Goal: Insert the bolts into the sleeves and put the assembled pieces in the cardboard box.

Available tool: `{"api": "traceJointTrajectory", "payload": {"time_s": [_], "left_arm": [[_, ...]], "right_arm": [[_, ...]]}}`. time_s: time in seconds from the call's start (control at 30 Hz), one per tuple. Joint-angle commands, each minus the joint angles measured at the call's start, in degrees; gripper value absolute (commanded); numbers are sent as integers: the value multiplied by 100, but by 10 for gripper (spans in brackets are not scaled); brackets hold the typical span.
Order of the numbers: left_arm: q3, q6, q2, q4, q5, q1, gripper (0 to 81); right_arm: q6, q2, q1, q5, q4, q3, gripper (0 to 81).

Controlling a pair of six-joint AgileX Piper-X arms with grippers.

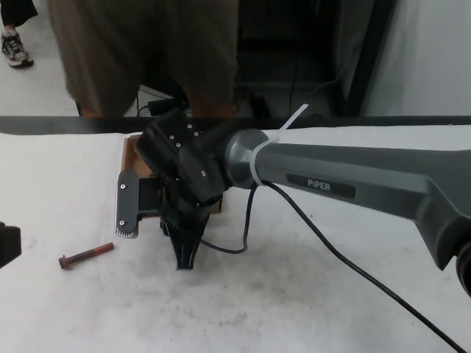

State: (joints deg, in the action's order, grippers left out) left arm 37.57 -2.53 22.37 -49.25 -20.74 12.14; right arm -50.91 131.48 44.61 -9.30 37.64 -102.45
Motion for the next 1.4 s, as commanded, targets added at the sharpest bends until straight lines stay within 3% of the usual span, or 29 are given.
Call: {"api": "traceJointTrajectory", "payload": {"time_s": [0.0,0.13,0.2,0.53,1.07,1.27,1.37], "left_arm": [[-1,0,-18,69,12,-7,132],[-1,0,-18,69,12,-7,132],[-1,0,-18,69,12,-7,132],[-1,-10,-18,44,267,-11,132],[-1,-29,-18,-151,267,-11,132],[-1,-1321,50,-151,1002,-11,132],[-1,-1780,282,-127,1054,-11,132]], "right_arm": [[-40,143,49,194,231,-17,184],[-67,143,49,184,289,-49,28],[-121,143,49,127,338,-113,0],[372,98,72,-57,1325,-856,0],[1258,-1358,50,458,2418,-869,2],[1604,-1811,-144,837,2917,-869,2],[1622,-2083,-282,837,2967,-800,2]]}}
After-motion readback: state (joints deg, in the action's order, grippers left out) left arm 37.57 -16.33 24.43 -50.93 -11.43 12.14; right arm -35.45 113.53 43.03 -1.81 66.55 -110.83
